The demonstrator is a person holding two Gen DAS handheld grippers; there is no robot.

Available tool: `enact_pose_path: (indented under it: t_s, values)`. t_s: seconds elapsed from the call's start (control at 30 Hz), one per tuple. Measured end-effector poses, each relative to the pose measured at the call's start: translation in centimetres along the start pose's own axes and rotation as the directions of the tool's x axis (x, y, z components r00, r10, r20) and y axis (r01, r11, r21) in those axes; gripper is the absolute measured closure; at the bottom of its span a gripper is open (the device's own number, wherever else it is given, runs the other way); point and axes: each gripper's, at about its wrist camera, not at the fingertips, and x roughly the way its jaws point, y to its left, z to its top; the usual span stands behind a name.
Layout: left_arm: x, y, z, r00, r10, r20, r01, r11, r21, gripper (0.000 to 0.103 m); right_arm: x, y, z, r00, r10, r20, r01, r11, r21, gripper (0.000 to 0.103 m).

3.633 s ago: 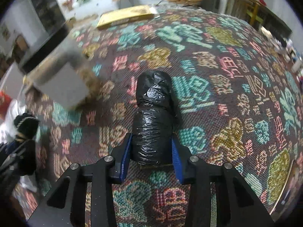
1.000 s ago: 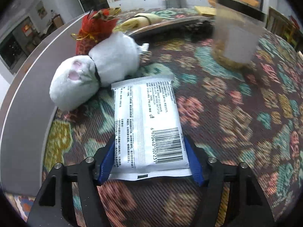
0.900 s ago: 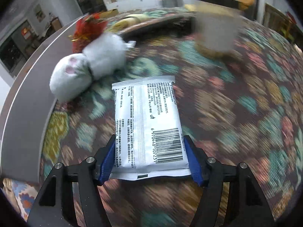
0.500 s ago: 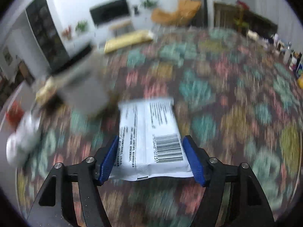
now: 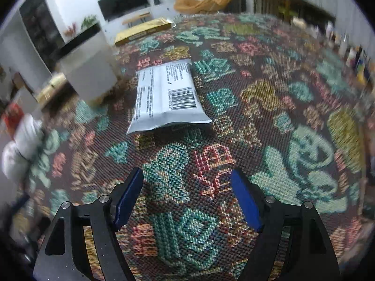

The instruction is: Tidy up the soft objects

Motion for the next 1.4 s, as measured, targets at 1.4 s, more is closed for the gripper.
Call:
enact_pose_path:
  t_s: [1.4]
  values:
    - [4.3,-0.7,2.0,0.997,0.066,-0.050,-0.066,0.998,0.005,0.000,1.6,1.1,0.4,0.994,-0.076,0.073,0.079,0.996,-0.050,0.004]
